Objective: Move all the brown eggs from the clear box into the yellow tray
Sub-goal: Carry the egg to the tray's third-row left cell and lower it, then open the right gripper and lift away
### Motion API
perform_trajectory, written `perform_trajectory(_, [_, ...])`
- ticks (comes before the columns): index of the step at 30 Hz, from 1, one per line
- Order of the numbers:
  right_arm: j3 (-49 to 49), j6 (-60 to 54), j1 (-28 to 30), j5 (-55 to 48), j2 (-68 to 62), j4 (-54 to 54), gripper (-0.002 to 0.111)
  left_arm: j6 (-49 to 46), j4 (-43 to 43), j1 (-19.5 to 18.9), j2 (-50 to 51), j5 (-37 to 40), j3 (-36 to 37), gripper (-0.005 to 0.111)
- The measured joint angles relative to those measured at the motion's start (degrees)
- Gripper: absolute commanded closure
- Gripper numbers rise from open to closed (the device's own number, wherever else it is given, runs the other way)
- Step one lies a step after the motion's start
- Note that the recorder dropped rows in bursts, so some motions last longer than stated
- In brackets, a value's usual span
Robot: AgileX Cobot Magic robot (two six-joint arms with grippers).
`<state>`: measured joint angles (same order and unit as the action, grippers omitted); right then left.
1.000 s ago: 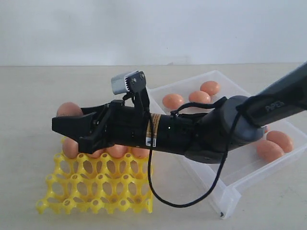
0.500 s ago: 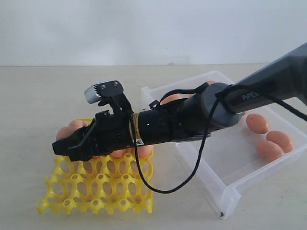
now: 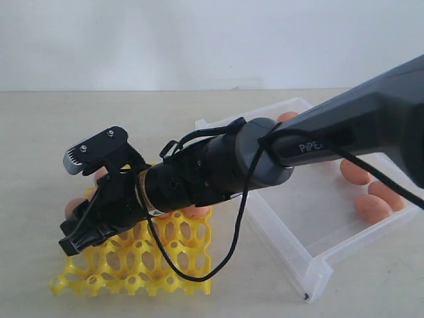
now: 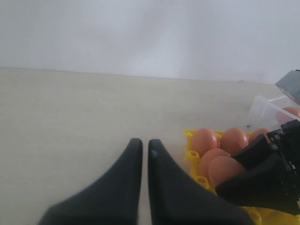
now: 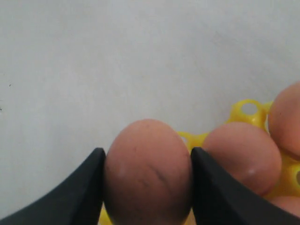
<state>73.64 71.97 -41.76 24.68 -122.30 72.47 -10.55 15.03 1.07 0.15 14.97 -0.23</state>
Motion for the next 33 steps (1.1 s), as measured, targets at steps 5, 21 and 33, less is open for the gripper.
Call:
perform_trajectory(5, [0.0, -1.32, 0.0, 0.52, -0.24, 0.25, 0.097, 0.0, 0.0, 0.0, 0.0, 0.0, 0.0, 0.103])
perform_trajectory(21, [0.45, -2.85, -0.51, 2.57, -2.78, 0.25, 0.053, 0.0, 0.0, 0.0, 0.0, 0.0, 0.0, 0.103])
perform_trajectory(33, [1.15, -4.4, -0.6, 3.23, -2.87, 0.25, 0.046, 0.0, 0.0, 0.0, 0.0, 0.0, 0.0, 0.103])
